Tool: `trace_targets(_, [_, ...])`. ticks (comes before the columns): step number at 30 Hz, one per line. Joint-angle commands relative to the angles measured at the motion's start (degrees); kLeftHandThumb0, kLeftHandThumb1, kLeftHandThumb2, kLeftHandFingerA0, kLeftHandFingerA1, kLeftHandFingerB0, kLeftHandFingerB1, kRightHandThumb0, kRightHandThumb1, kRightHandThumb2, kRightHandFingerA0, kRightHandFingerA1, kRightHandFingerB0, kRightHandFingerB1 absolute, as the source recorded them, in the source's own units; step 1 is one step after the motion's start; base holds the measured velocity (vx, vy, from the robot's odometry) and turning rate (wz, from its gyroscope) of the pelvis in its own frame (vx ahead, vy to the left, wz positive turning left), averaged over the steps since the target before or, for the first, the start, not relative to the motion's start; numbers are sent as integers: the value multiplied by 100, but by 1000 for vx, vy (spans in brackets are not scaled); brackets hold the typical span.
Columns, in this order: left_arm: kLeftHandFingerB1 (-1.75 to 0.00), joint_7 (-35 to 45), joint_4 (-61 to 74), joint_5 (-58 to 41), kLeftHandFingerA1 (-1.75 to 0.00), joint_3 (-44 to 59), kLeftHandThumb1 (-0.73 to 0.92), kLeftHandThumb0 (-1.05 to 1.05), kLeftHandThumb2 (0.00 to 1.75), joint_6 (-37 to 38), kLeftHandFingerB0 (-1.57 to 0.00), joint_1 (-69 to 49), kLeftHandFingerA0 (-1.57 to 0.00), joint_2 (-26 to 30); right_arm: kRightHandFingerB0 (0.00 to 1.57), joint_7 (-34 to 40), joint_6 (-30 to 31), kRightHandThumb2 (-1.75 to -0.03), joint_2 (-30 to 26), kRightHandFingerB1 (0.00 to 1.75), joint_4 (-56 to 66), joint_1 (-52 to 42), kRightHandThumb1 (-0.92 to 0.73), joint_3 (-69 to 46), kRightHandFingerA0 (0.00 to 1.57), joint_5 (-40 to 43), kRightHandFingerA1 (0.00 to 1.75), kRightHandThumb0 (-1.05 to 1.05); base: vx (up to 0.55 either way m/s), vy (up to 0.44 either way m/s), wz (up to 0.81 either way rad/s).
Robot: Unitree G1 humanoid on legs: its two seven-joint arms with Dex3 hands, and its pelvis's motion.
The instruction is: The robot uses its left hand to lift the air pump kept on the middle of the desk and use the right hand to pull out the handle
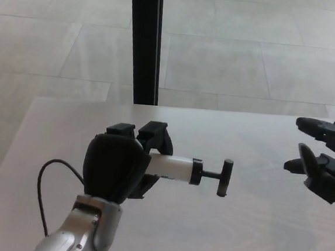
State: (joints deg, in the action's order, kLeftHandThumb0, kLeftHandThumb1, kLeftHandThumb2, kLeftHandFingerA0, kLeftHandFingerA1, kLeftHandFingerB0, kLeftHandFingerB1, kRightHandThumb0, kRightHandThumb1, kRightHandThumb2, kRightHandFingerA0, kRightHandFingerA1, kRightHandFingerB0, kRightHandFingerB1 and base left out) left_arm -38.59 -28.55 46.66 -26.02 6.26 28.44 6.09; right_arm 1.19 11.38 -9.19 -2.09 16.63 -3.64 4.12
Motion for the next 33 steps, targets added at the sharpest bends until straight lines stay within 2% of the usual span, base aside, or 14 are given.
trace_targets(1, [-154,-81,41,-199,-175,180,50,1,119,87,-78,78,-86,-147,56,250,373,-59,94,47,38,208,-64,172,68,-366,85,-52,0,0,0])
trace_targets(5, [-150,-66,79,-236,-172,274,51,4,115,14,-80,76,-88,-270,57,346,353,-59,284,48,-6,247,-63,217,68,-382,81,-51,0,0,0])
trace_targets(6, [-157,-43,89,-248,-171,315,51,2,113,-18,-80,82,-85,-305,58,348,377,-59,301,48,-5,250,-63,288,68,-461,83,-52,0,0,0])
trace_targets(7, [-152,-6,93,-271,-173,348,52,2,114,0,-79,98,-85,-298,59,374,410,-59,338,48,0,259,-63,382,70,-548,80,-51,0,0,0])
trace_targets(10, [-151,-105,8,-275,-172,393,51,2,115,131,-80,126,-87,-282,59,416,454,-59,408,47,22,259,-63,483,69,-634,80,-51,0,0,0])
trace_targets(13, [-159,-44,32,-248,-174,380,49,1,116,105,-79,77,-83,-236,59,414,407,-59,493,47,-20,268,-62,559,67,-665,77,-50,0,0,0])
trace_targets(14, [-160,-52,-5,-279,-174,381,48,1,119,155,-78,74,-85,-236,59,411,447,-58,494,46,2,276,-62,596,67,-712,79,-52,0,0,0])
trace_targets(15, [-161,-69,-29,-209,-175,342,48,-2,118,107,-78,68,-84,-212,59,393,404,-58,524,47,-3,294,-62,624,67,-711,91,-51,0,0,0])
trace_targets(17, [-159,-117,-49,-179,-175,323,47,-1,118,113,-79,67,-85,-205,59,396,373,-58,547,46,-9,292,-61,642,66,-738,91,-51,0,0,0])
trace_targets(22, [-154,-119,-119,-188,-173,301,47,-3,122,138,-77,75,-88,-200,55,200,476,-60,464,45,50,315,-62,763,66,-785,108,-51,0,0,0])
trace_targets(30, [-160,-291,-248,-37,-175,177,46,-4,114,164,-78,155,-85,-184,55,-281,482,-58,191,43,-53,413,-57,1015,65,-840,105,-55,0,0,0])
trace_targets(31, [-161,-253,-245,-43,-175,163,47,-5,112,137,-77,153,-84,-194,56,-272,578,-58,193,43,-20,425,-54,1011,65,-842,100,-55,0,0,0])
trace_targets(32, [-160,-265,-263,-24,-175,131,46,-5,115,134,-77,155,-84,-185,48,-273,610,-88,204,58,-24,443,-45,1007,74,-834,96,-53,0,0,0])
trace_targets(33, [-157,-246,-226,-24,-172,124,48,-7,112,83,-79,143,-85,-202,47,-312,725,-86,177,57,-17,471,-44,1055,74,-879,96,-47,0,0,0])
